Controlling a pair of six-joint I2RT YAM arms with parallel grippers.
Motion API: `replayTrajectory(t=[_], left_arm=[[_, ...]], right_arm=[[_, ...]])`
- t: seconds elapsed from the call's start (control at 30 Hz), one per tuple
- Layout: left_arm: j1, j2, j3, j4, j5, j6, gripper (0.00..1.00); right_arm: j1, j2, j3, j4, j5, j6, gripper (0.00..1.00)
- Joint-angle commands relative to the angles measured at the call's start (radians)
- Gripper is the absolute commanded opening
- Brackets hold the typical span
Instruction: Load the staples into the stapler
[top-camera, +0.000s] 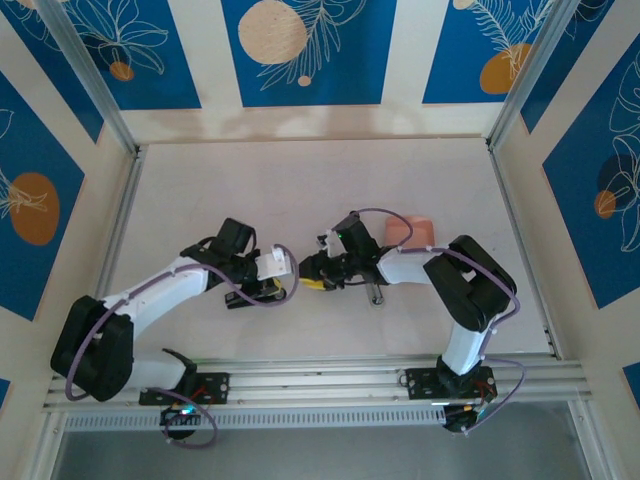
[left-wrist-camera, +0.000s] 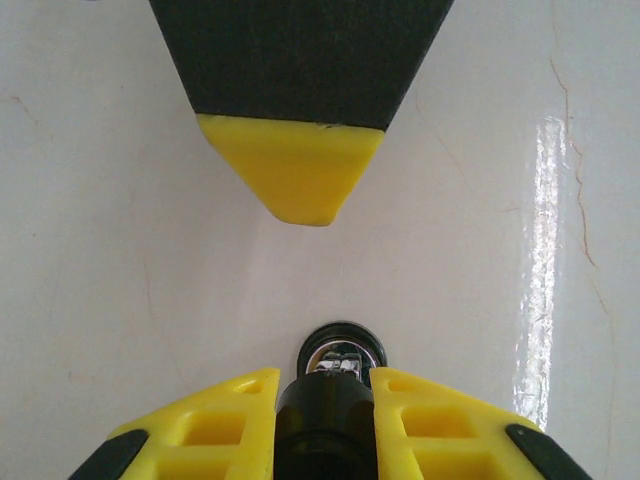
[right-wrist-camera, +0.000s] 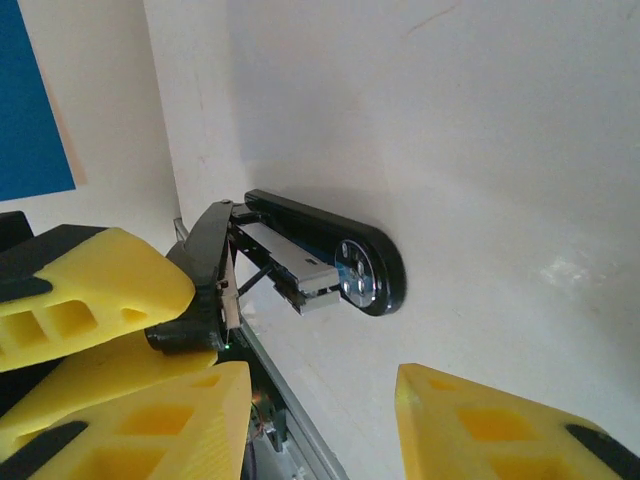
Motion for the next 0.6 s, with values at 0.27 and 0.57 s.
replayTrajectory(t=[0.27, 0.57], left_arm=[[-0.025, 0.060, 0.053, -0.079, -0.055, 0.008, 0.17], [-0.036, 0.098, 0.068, -0.081, -0.061, -0.009, 0.18]], right_arm=[[-0.003, -0.012, -0.016, -0.039, -0.004, -0.029, 0.44], [0.000, -0.011, -0.014, -0.047, -0.002, -0.031, 0.44]])
